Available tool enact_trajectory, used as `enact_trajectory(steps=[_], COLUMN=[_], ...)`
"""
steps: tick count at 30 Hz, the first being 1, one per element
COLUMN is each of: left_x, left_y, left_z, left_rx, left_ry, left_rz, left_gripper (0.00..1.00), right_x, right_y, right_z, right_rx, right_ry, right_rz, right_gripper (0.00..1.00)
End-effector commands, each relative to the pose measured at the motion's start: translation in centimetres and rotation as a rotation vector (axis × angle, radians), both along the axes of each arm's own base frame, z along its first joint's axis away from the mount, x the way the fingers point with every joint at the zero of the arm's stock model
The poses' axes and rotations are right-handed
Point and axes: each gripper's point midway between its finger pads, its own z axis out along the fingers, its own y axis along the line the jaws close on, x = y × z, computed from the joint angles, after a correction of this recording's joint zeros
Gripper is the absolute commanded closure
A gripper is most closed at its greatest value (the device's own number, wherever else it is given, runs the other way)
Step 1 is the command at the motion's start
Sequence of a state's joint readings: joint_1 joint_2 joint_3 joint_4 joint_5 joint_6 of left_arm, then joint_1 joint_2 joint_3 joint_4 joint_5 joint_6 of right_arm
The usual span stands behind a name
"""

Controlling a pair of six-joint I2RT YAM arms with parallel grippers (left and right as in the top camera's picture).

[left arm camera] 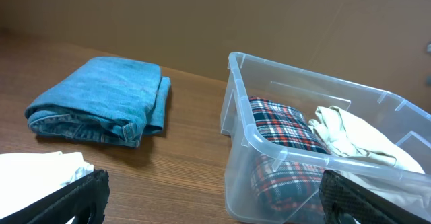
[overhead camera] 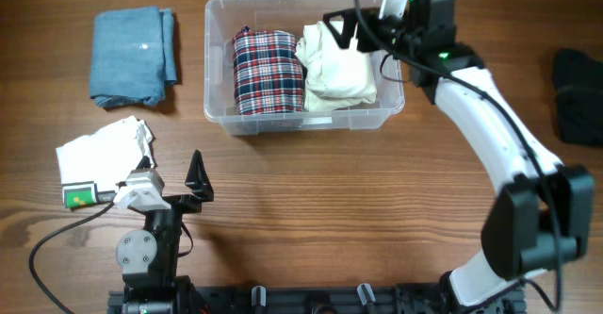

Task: Pack container
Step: 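Grasp the cream cloth, carry it into the bin beside the plaid shirt, then reach the right gripper to the black garment and grasp it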

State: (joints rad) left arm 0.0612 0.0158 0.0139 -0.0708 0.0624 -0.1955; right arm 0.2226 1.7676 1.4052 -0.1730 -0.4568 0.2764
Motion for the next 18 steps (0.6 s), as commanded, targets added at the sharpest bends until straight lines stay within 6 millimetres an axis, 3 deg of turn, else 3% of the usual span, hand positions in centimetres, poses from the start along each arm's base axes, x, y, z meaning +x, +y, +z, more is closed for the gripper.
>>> enact_trajectory(steps=[1,4,7,8,14,18], left_x=[0.0,0.0,0.0,0.0,0.0,0.0], left_y=[0.1,0.1,0.1,0.1,0.1,0.1], left_z=[-0.3,-0.3,-0.3,-0.3,-0.3,-0.3], left_rx=[0.007,0.007,0.007,0.007,0.007,0.007], left_ry=[0.005,0.005,0.005,0.005,0.005,0.005], left_rz=[0.001,0.001,0.001,0.001,0.001,0.001], left_gripper=[0.00,0.00,0.00,0.00,0.00,0.00], right_x=[-0.1,-1.3,-2.5,-3.1,-6.0,-6.9], right_y=[-5.1,-11.0,-16.8,-20.5,-35.8,-40.4], right_z=[7.8,9.0,9.1,8.4,3.4,-1.3], right_rx=[-0.104,-0.214,-0.199,-0.190,-0.285,-0.405], right_ry=[-0.081,-0.012,0.049,0.100,0.269,0.391], right_rz=[-0.212,-0.409,-0.507,-0.595,-0.975,-1.010], right_gripper=[0.00,0.00,0.00,0.00,0.01,0.01])
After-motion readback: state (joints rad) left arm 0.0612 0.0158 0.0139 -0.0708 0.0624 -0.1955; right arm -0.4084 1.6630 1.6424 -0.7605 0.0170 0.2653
